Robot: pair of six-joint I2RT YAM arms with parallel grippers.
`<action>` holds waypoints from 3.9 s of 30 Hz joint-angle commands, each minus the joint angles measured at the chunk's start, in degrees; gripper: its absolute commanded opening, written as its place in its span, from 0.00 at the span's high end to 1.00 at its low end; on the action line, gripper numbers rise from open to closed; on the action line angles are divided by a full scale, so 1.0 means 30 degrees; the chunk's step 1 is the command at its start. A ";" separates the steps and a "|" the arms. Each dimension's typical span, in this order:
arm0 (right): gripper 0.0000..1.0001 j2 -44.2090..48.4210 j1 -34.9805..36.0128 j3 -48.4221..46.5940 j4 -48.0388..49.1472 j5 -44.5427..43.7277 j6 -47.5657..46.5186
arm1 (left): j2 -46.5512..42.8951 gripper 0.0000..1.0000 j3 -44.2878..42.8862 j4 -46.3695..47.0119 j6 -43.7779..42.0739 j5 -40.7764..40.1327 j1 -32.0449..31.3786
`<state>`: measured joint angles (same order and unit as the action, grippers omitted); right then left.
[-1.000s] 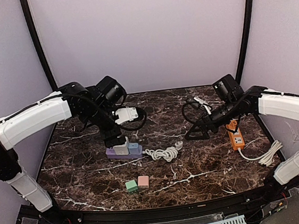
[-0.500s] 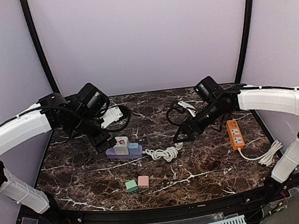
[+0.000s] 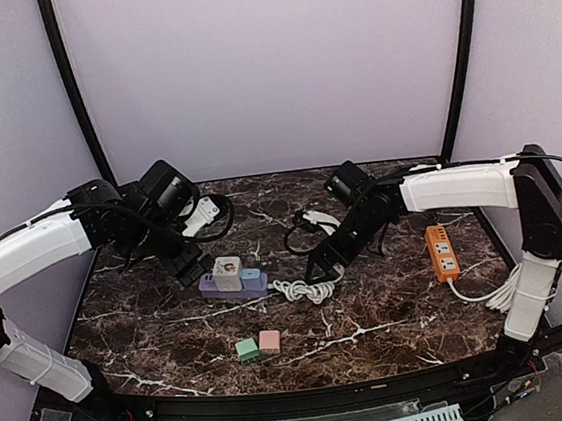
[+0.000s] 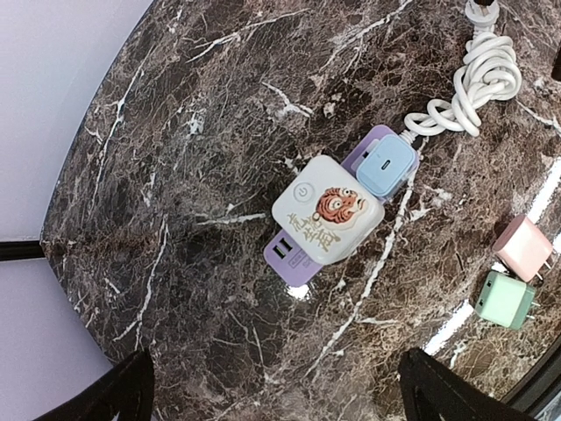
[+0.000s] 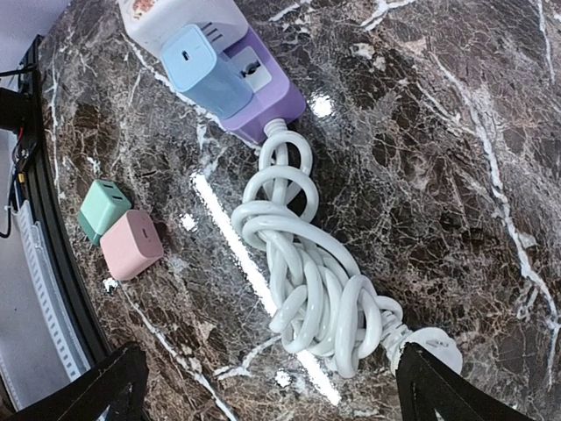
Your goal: Insert the plug
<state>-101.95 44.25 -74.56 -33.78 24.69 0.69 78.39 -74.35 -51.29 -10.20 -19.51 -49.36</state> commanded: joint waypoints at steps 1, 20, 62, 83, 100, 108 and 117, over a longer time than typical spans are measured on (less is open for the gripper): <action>0.01 -0.1566 0.0898 -0.1691 -0.0438 -0.1623 -0.0055 | -0.0964 0.01 0.0524 0.0006 0.0667 -0.0055 0.0106; 0.42 -0.6984 0.3033 -0.5042 -0.1043 -0.4199 0.0221 | -0.2803 0.01 0.0714 -0.1698 0.2814 0.0278 0.0118; 1.00 -1.4488 -0.6833 -1.7887 -0.4229 -0.8057 0.0282 | -0.2869 0.01 -0.1990 -0.5368 0.8571 0.1044 0.0122; 0.01 -0.9899 -0.7543 -1.3912 -0.3520 -0.6308 0.0074 | -0.1354 0.01 -0.3122 -0.5662 0.9692 0.0007 0.0457; 0.01 -0.0815 -0.7762 -0.5772 -0.4087 -0.8743 0.3507 | 0.0031 0.01 -0.3750 -0.3707 0.6982 0.2162 0.0846; 0.01 0.1655 -0.8591 -0.2146 -0.6904 -1.0212 0.6764 | -0.0070 0.02 -0.3762 -0.3155 0.7657 0.4954 0.0871; 0.01 0.2350 -1.0229 0.2001 -0.6472 -0.8856 0.7337 | -0.0886 0.03 -0.2856 -0.3624 0.6753 0.5795 0.0883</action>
<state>-95.33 15.09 -71.48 -52.86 -3.36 20.69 78.32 -84.60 -61.06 11.88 -3.75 -47.03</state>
